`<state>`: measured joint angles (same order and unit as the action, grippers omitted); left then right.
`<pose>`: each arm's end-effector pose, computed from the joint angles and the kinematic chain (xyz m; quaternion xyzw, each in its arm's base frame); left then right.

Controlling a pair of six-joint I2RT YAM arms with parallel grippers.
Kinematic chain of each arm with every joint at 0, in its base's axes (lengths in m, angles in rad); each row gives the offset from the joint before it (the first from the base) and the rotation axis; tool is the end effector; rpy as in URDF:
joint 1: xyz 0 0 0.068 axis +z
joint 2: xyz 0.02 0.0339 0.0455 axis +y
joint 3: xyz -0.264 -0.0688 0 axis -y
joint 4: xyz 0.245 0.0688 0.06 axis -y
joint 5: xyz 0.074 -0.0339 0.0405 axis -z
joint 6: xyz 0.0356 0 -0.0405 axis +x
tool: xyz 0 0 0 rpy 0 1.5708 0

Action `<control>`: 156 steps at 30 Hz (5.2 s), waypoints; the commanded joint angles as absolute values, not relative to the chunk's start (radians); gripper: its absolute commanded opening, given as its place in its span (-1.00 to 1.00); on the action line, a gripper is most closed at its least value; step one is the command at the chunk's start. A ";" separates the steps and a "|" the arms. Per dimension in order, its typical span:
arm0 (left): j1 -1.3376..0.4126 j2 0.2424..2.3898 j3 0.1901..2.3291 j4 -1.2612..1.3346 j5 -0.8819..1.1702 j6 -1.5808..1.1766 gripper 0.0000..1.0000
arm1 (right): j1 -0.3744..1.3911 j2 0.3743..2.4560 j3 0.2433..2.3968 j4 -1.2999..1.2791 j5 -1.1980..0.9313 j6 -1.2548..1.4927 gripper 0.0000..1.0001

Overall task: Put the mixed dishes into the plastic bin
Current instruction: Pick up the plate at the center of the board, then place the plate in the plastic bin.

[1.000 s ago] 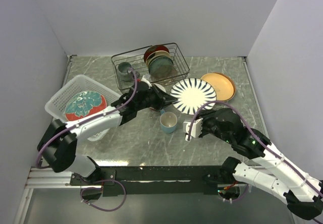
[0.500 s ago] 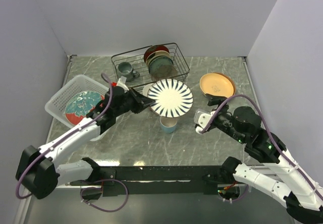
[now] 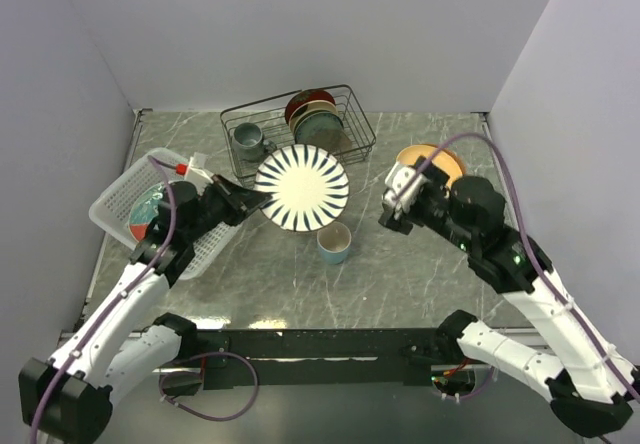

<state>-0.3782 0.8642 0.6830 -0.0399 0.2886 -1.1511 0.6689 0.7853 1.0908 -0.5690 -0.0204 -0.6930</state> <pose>0.1876 -0.0854 0.3054 -0.2080 0.7496 -0.5091 0.3684 0.1209 0.0965 0.4025 -0.5046 0.6129 0.0008 0.6081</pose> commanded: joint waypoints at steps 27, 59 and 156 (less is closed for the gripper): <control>0.127 0.612 0.680 -0.130 0.514 -0.940 -0.99 | -0.247 0.920 0.803 -0.146 -1.046 -0.020 0.93; 0.215 0.623 0.798 -0.216 0.169 -0.976 -0.98 | -0.331 0.877 0.759 -0.155 -1.046 -0.026 0.96; 0.626 1.261 0.722 -0.549 0.137 -0.879 0.99 | -0.359 0.885 0.782 -0.187 -1.028 -0.046 0.99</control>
<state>0.6090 1.2301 0.7280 -0.3145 0.2768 -0.8970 -0.3500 0.8932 0.7479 -0.2035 -1.0290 -0.0422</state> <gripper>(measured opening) 0.988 0.993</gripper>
